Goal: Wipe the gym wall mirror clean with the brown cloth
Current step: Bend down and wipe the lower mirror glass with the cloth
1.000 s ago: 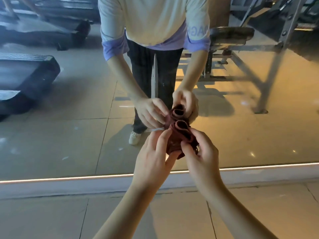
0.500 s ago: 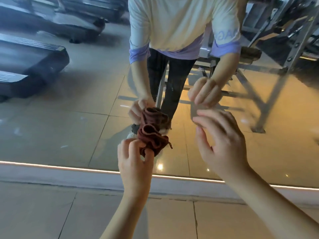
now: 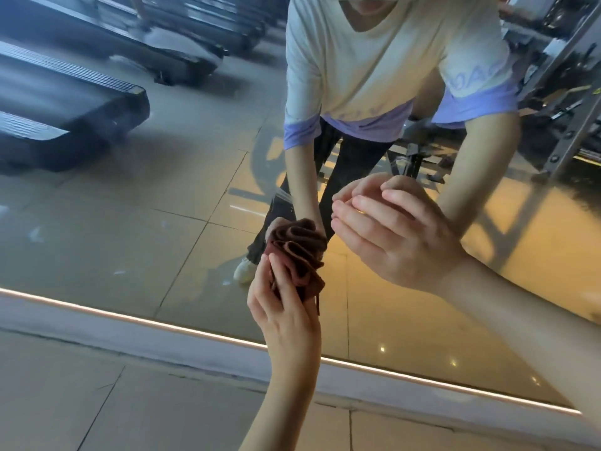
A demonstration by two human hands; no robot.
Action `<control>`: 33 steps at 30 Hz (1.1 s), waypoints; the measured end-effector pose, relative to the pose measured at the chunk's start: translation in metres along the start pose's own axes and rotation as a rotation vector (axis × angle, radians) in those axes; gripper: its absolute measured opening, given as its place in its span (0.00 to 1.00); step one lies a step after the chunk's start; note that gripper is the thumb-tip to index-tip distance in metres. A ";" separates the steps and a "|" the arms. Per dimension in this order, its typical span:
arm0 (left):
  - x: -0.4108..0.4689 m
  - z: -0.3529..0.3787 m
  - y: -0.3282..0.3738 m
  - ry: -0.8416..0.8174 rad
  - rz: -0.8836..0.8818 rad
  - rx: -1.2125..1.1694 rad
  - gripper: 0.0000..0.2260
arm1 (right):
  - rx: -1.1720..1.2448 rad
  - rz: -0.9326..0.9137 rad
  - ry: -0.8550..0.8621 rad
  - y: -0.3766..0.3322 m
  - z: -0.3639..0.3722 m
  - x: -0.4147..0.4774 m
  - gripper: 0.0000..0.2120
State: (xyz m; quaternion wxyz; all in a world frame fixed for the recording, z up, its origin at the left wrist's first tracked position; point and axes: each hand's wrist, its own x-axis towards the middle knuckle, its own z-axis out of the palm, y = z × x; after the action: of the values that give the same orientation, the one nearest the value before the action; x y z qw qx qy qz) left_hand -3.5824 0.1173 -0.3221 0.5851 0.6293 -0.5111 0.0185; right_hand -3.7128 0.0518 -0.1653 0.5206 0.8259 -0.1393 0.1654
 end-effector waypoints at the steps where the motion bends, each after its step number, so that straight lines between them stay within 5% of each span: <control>1: -0.002 0.004 0.000 0.013 0.008 0.011 0.22 | -0.009 0.000 0.008 0.000 0.000 0.001 0.14; 5: -0.017 0.009 -0.005 -0.093 0.142 -0.029 0.31 | -0.044 -0.008 0.005 -0.001 -0.001 -0.001 0.16; 9: 0.000 0.002 -0.002 -0.028 0.127 -0.166 0.15 | -0.034 -0.010 0.014 0.000 -0.001 -0.001 0.15; 16: 0.027 -0.011 0.021 0.258 -0.094 -0.336 0.09 | -0.028 -0.009 0.036 0.000 0.000 -0.001 0.14; 20: 0.034 -0.002 0.025 0.342 -0.077 -0.280 0.11 | -0.019 -0.001 0.044 -0.002 0.001 -0.002 0.14; 24: 0.004 0.013 0.021 0.216 0.003 -0.165 0.11 | -0.014 0.001 0.053 -0.002 0.002 -0.003 0.14; 28: 0.000 0.015 0.012 0.169 0.077 -0.047 0.21 | -0.017 0.007 0.065 -0.002 0.003 -0.004 0.14; 33: 0.020 0.015 0.000 0.234 0.071 -0.055 0.16 | -0.014 0.012 0.074 -0.004 0.003 -0.003 0.13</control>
State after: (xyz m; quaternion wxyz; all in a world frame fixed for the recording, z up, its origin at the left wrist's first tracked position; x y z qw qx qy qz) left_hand -3.5818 0.0931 -0.3141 0.6568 0.5881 -0.4615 0.0987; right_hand -3.7137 0.0504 -0.1708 0.5303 0.8148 -0.1261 0.1977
